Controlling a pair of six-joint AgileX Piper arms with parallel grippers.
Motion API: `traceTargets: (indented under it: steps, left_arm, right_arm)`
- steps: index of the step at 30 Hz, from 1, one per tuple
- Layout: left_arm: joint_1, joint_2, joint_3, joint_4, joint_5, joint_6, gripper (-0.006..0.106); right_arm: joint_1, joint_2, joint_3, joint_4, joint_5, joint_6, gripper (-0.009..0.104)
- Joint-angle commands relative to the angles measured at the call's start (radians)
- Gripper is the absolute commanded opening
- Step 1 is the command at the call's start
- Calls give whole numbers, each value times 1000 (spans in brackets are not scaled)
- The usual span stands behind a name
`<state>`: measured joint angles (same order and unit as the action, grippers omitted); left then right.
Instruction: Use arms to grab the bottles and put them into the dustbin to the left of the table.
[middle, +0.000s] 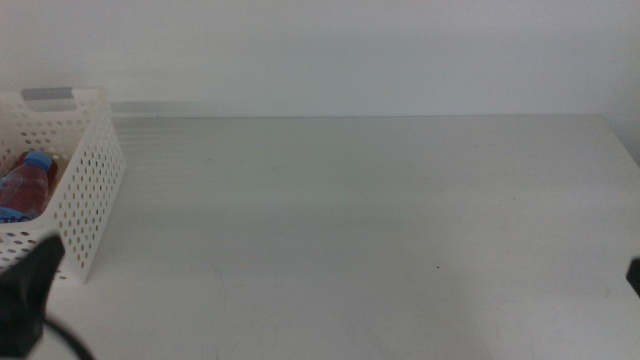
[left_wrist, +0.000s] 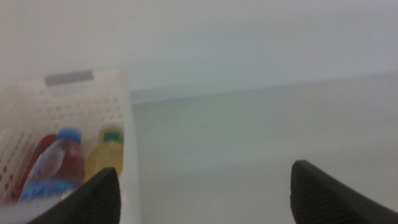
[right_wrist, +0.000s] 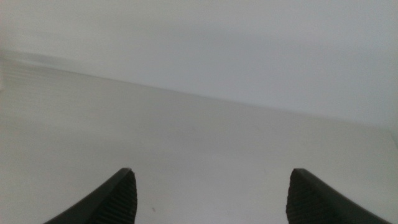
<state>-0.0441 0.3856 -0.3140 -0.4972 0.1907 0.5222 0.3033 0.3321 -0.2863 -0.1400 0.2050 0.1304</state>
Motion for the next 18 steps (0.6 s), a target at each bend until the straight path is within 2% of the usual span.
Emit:
traceTargets:
  steps: [1, 6, 12, 18]
  left_arm:
    - [2, -74, 57, 37, -85, -3, 90]
    - [2, -205, 207, 87, -87, -3, 90]
    - [51, -353, 327, 73, -100, -3, 90]
    - [131, -414, 351, 73, -86, -3, 90]
  right_arm:
    - [-51, -50, 39, 41, -77, -10, 63]
    - [-132, -188, 139, 86, -76, -10, 63]
    - [-197, -322, 235, 91, -73, -10, 63]
    - [-209, -370, 307, 166, -33, -10, 63]
